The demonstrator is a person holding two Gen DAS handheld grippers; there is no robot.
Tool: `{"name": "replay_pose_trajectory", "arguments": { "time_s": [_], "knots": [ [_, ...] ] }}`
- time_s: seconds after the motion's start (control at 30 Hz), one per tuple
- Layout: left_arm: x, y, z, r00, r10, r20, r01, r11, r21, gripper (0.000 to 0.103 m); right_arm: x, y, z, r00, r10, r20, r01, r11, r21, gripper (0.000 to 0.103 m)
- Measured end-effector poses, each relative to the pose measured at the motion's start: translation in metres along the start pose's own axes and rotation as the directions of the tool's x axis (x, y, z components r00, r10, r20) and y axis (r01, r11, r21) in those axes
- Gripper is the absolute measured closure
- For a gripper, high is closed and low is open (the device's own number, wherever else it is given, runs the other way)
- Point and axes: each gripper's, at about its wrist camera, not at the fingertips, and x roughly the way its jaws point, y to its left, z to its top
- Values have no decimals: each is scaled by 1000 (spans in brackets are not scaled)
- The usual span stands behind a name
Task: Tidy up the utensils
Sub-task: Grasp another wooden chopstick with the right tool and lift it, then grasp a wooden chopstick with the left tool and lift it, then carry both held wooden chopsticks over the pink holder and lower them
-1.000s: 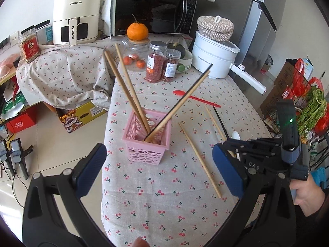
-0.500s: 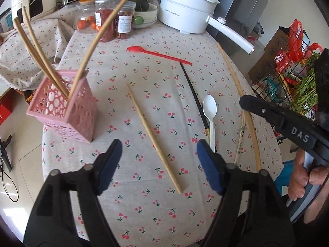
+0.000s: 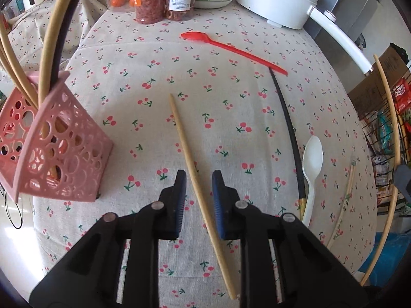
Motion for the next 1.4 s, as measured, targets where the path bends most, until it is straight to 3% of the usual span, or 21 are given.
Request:
{"name": "replay_pose_trajectory", "arguments": {
  "time_s": [0.2, 0.27, 0.47, 0.67, 0.83, 1.03, 1.27, 1.4],
  "knots": [
    [21, 4, 9, 999, 8, -43, -9, 999, -33, 84, 0, -3, 5, 1000, 11, 10, -12, 1000, 13, 96],
    [21, 1, 10, 999, 7, -42, -8, 1000, -16, 93, 0, -3, 7, 1000, 15, 14, -15, 1000, 17, 96],
    [19, -6, 11, 999, -17, -41, 18, 1000, 18, 96, -1, -1, 8, 1000, 14, 24, -14, 1000, 11, 96],
    [-17, -22, 7, 996, -75, 55, 69, 992, 104, 96, -9, 2, 8, 998, 1, 55, -1, 1000, -17, 96],
    [-59, -29, -4, 979, -131, 159, 101, 977, 185, 96, -21, 5, 9, 996, 4, 93, -1, 1000, -30, 96],
    [-115, -27, -17, 932, -190, 310, 113, 961, 251, 96, -39, 13, 11, 989, 16, 150, -8, 998, -55, 96],
    [-172, -10, -21, 851, -263, 454, 136, 946, 294, 96, -62, 32, 17, 972, 74, 222, -58, 995, -79, 96],
    [-202, 7, -20, 790, -266, 553, 124, 952, 280, 96, -71, 48, 23, 956, 122, 267, -100, 991, -92, 96]
  ]
}}
